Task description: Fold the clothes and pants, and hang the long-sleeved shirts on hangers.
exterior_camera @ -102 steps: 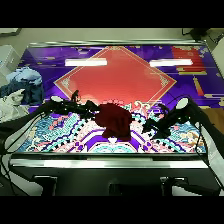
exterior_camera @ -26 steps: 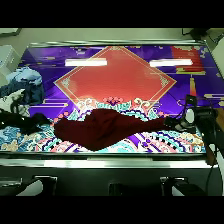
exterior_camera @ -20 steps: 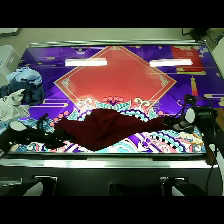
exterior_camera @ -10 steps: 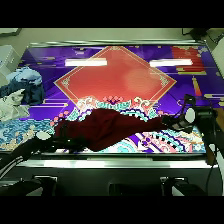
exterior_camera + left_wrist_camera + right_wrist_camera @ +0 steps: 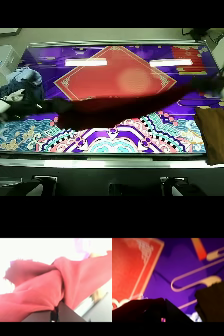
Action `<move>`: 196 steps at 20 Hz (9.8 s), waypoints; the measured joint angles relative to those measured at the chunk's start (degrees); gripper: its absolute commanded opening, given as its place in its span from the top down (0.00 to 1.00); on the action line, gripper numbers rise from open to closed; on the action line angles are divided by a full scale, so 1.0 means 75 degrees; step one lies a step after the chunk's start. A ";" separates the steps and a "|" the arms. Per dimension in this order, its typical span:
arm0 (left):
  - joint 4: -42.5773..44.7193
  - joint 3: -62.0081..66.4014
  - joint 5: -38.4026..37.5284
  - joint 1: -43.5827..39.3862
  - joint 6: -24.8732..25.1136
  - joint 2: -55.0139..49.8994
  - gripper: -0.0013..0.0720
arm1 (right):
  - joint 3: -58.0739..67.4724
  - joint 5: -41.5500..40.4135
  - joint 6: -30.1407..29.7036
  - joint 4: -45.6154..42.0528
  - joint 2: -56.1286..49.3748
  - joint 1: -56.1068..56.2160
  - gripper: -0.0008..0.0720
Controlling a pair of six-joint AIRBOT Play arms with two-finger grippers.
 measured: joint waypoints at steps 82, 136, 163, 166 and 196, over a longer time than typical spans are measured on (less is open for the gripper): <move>0.1303 0.6021 0.1842 0.2334 -0.0694 0.1116 0.95 | 0.4220 -0.0393 -0.1005 -0.0408 0.0772 -0.0006 0.94; 0.2069 0.1122 -0.0918 0.1763 -0.0152 -0.2900 0.94 | -0.4124 -0.1725 -0.2273 0.8833 -0.3220 -0.0533 0.94; 0.2116 0.0493 -0.0918 0.1393 -0.0149 -0.2938 0.95 | -0.4686 0.0609 -0.3045 0.8128 -0.3383 -0.0851 0.95; 0.1789 0.1262 -0.0886 0.1507 0.0058 -0.2707 0.95 | -0.3570 0.0772 -0.3156 0.8003 -0.2926 -0.0906 0.94; 0.2506 0.3943 0.2480 0.1504 0.0224 -0.1451 0.95 | 0.4141 0.1105 -0.2445 0.5088 -0.4004 -0.0997 0.94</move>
